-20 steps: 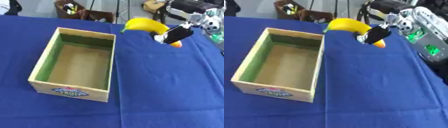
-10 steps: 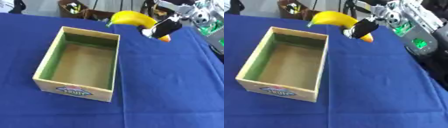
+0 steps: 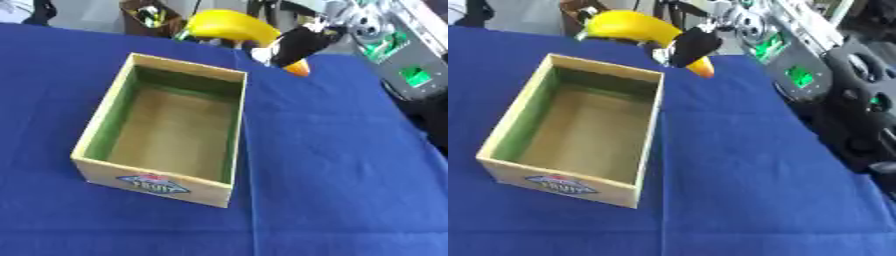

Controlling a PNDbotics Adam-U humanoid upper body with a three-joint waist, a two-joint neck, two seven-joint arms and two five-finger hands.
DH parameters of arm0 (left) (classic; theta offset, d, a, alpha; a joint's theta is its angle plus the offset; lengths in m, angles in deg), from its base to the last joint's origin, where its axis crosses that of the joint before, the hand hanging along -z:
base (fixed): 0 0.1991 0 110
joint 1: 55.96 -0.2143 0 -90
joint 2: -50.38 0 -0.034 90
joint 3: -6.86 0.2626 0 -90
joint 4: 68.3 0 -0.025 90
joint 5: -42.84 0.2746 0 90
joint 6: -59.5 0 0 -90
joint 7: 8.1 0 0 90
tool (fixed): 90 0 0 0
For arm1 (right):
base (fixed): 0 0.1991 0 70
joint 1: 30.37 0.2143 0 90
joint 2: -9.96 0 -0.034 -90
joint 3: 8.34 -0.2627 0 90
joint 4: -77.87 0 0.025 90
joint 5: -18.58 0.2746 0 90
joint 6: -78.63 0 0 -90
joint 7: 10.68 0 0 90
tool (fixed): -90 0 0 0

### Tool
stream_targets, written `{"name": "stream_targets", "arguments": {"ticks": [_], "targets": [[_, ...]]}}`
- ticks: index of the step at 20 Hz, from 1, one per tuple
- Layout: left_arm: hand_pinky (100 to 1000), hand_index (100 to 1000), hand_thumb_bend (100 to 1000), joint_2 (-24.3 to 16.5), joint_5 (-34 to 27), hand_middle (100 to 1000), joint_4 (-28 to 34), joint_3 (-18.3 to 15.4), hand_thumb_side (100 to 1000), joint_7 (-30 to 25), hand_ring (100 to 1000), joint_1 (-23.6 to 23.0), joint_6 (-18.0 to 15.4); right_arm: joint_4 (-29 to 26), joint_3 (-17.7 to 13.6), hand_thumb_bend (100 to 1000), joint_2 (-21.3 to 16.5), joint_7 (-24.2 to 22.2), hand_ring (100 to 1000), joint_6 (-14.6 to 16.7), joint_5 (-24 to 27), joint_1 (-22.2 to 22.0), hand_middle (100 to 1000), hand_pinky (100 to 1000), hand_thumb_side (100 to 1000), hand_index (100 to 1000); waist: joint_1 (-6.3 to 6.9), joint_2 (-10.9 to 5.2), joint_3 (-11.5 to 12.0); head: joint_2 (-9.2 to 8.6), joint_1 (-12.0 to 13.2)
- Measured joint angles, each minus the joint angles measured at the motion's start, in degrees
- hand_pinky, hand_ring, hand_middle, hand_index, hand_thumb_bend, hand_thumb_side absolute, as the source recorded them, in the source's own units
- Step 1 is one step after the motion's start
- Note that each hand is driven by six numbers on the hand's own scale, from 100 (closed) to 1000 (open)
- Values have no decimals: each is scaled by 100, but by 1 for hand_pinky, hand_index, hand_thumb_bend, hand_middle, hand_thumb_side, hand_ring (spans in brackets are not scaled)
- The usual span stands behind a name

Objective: Pick up objects on the table and place them in the box.

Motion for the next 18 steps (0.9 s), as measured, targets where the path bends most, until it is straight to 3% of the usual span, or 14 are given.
{"name": "stream_targets", "arguments": {"ticks": [18], "targets": [[571,909,100,34,-17,759,0,1,1000,12,692,215,-85,868,231,100,988,97,779,171,-624,272,446,753,385,544,-59,70,288,-104,-242]]}}
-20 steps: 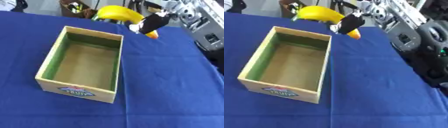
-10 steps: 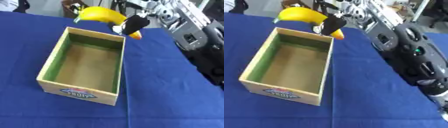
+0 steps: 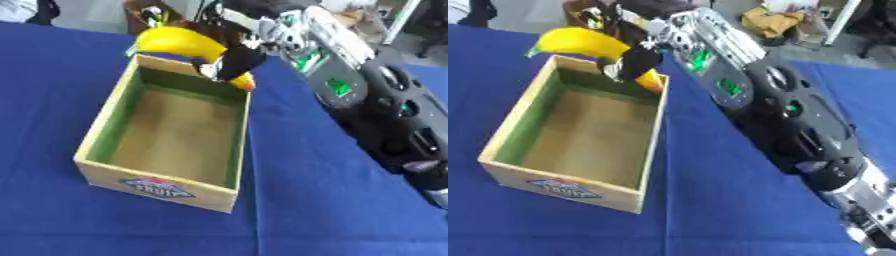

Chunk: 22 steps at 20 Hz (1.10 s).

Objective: Pick up objects on the table and place them in the box.

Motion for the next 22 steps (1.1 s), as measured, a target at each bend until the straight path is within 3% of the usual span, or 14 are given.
{"name": "stream_targets", "arguments": {"ticks": [9,12,15,16,19,22], "targets": [[571,909,100,29,-1,759,0,0,1000,8,691,51,-12,274,92,100,219,36,782,75,-120,-36,457,753,378,559,-5,63,64,-39,-3],[571,909,100,33,-2,759,0,0,1000,6,691,67,-16,334,107,100,278,30,794,107,-120,-62,494,759,410,621,-8,71,67,-39,-3],[570,909,100,65,-4,759,0,0,1000,6,691,78,-20,344,135,100,302,-2,825,144,-120,-63,593,771,496,770,-8,71,66,-39,-3],[570,909,100,74,-5,759,0,0,1000,5,691,79,-20,344,136,100,311,-20,825,162,-120,-63,593,771,496,770,-9,71,66,-39,-3],[570,908,100,75,-7,759,0,0,1000,5,691,79,-21,343,138,254,315,-111,868,213,-123,-65,718,803,564,851,-10,71,65,-39,-3],[570,908,100,75,-7,759,0,0,1000,5,691,79,-21,338,133,282,315,-245,870,252,-137,-76,721,806,576,849,-19,71,63,-39,0]]}}
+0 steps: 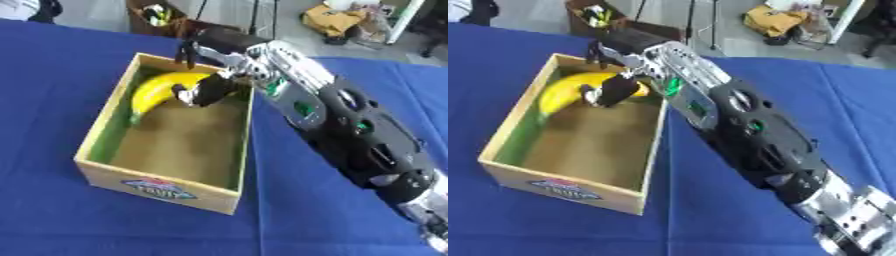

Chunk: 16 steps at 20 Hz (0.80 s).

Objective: Pick up objects on the table and place them in the box.

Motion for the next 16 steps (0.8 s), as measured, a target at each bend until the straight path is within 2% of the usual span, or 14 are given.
{"name": "stream_targets", "arguments": {"ticks": [5,10,16], "targets": [[570,908,100,0,0,758,0,0,1000,1,691,-37,2,-185,-91,238,-10,3,860,-75,96,-2,695,795,582,831,-2,-2,-47,3,38],[570,907,100,0,3,758,0,0,1000,0,691,-74,15,-665,-190,100,-231,280,853,-296,352,-3,686,790,602,813,-2,-76,-123,13,121],[571,906,100,-8,25,758,0,-2,1000,-1,691,-148,28,-1455,-340,100,-650,595,847,-610,780,-166,672,785,656,798,25,-163,-286,99,250]]}}
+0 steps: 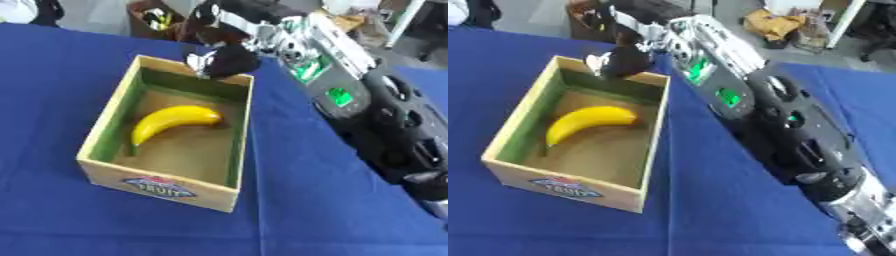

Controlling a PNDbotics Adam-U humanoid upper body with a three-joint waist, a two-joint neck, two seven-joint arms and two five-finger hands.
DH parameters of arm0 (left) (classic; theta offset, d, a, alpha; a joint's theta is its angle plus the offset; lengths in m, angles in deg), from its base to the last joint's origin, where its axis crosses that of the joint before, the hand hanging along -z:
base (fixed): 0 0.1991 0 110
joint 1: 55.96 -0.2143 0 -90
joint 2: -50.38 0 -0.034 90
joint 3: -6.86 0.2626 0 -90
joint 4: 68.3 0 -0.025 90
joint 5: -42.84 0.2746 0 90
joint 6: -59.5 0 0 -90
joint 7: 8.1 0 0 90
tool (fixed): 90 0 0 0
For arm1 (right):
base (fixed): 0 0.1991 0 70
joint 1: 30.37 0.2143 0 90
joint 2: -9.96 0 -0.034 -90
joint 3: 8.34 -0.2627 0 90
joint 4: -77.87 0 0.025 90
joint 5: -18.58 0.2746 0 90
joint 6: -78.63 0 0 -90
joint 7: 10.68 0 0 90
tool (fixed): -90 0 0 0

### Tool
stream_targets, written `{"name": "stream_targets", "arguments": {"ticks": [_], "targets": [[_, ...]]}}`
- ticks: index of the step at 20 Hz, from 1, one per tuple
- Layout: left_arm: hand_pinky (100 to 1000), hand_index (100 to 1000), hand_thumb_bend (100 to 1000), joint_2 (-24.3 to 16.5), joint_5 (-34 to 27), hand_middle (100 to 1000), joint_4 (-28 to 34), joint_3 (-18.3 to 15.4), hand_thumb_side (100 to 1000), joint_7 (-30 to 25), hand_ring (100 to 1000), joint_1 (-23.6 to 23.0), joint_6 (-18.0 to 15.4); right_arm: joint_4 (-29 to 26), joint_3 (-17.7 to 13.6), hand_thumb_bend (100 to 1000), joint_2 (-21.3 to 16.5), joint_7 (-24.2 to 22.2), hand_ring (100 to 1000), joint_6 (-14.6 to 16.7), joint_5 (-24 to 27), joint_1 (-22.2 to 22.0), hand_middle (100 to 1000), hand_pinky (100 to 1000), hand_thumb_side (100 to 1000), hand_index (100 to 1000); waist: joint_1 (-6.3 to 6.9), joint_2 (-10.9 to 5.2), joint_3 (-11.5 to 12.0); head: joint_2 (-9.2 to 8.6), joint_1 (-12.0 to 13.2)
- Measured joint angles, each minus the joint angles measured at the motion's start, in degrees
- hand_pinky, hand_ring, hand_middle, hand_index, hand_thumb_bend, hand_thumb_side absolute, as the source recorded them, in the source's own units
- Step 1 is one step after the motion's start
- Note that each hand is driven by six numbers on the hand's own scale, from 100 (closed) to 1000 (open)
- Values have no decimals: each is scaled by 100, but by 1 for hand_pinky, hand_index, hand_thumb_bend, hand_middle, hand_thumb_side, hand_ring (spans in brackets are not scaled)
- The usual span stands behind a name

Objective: Pick up objects on the table and place them in the box.

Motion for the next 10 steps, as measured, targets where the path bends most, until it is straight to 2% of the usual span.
{"name": "stream_targets", "arguments": {"ticks": [4,10], "targets": [[571,907,100,-3,6,758,0,-1,1000,9,691,-13,12,-572,-218,100,-298,191,845,-246,335,-230,658,778,651,793,47,-5,-81,39,78],[571,907,100,-19,13,758,0,-2,1000,21,691,-48,26,-1261,-731,100,-613,556,846,-655,991,-592,654,776,664,793,135,-6,-217,64,225]]}}
